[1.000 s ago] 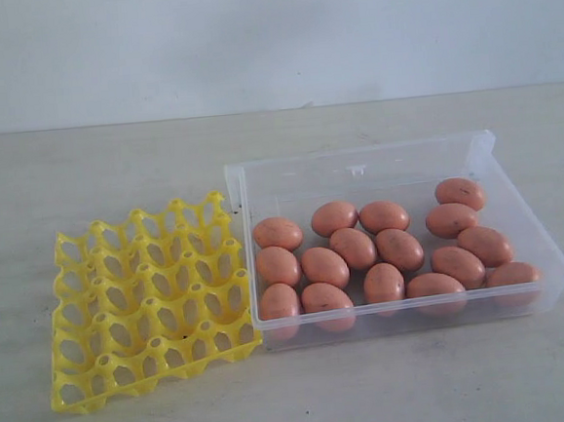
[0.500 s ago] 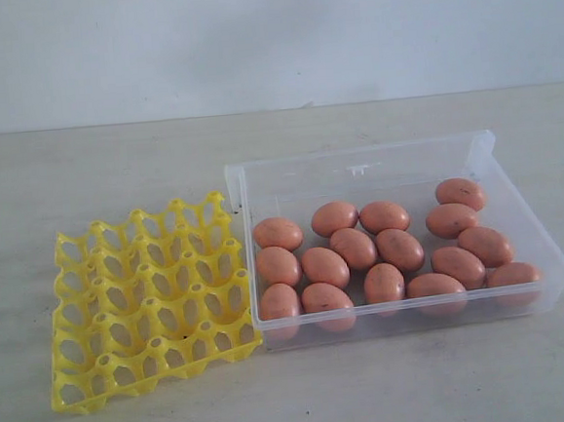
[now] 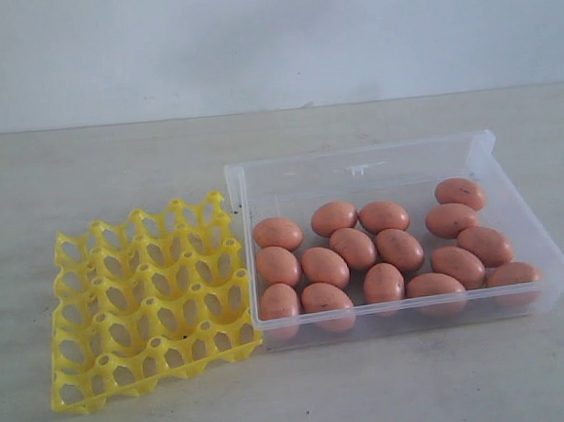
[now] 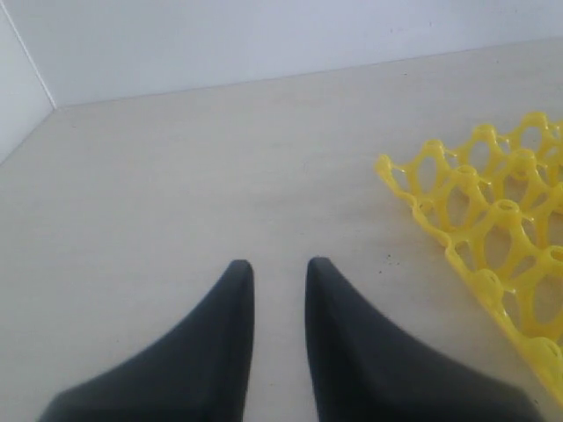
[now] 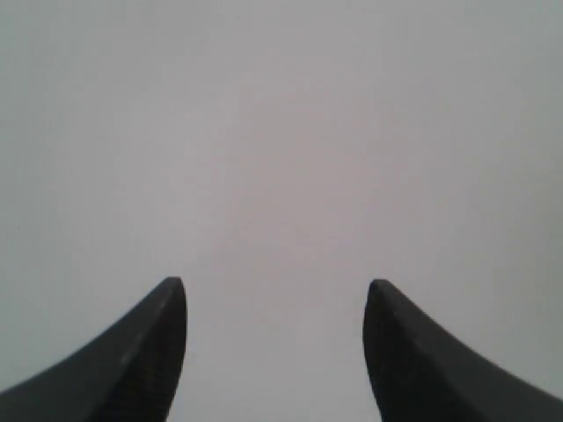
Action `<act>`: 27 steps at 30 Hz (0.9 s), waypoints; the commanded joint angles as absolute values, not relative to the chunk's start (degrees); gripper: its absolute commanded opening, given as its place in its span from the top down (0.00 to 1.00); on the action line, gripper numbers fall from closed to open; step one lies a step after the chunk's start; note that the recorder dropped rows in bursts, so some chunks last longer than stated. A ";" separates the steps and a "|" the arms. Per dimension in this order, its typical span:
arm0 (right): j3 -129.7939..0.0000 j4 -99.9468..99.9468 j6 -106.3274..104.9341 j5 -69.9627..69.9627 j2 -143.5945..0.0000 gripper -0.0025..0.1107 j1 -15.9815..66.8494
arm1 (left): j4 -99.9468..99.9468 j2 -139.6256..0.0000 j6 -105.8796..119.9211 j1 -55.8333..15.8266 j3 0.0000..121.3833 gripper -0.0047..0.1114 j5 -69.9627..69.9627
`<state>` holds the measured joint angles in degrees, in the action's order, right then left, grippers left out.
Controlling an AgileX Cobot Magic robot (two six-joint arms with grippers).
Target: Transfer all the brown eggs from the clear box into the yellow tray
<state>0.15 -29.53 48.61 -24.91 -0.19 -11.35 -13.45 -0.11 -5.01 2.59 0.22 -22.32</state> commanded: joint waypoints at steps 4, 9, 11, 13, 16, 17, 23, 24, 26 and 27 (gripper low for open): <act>0.00 -21.92 48.95 -21.33 0.00 0.89 -11.42 | -13.34 0.00 -5.11 2.72 0.00 0.77 -21.91; -1.42 -6.59 46.71 -18.51 0.00 0.98 -11.42 | -13.34 0.00 -5.11 2.72 0.00 0.77 -21.91; -5.39 -3.67 40.08 -16.74 -1.31 0.98 -11.42 | -13.34 0.00 -5.11 2.72 0.00 0.77 -21.91; -10.01 -2.52 30.57 -14.26 -4.93 0.98 -11.42 | -13.34 0.00 -5.11 2.72 0.00 0.77 -21.91; -18.09 -2.05 16.53 -7.08 -13.42 0.98 -11.42 | -13.34 0.00 -5.11 2.72 0.00 0.77 -21.91; -21.15 -2.05 12.47 -3.40 -17.24 0.98 -11.42 | -13.34 0.00 -5.11 2.72 0.00 0.77 -21.91; -41.80 -4.78 -11.69 26.78 -45.90 0.98 -11.42 | -13.34 0.00 -5.11 2.72 0.00 0.77 -21.91; -44.98 -7.58 -15.92 33.48 -50.04 0.98 -11.42 | -13.34 0.00 -5.11 2.72 0.00 0.77 -21.91; -52.85 -15.72 -25.58 46.79 -59.80 0.98 -11.29 | -13.34 0.00 -5.11 2.72 0.00 0.77 -21.91; -55.82 -19.46 -27.81 51.11 -63.40 0.98 -11.29 | -13.34 0.00 -5.11 2.72 0.00 0.77 -21.91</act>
<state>-47.61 -9.82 -16.97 35.27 -52.84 -11.35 -13.45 -0.11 -5.01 2.59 0.22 -22.32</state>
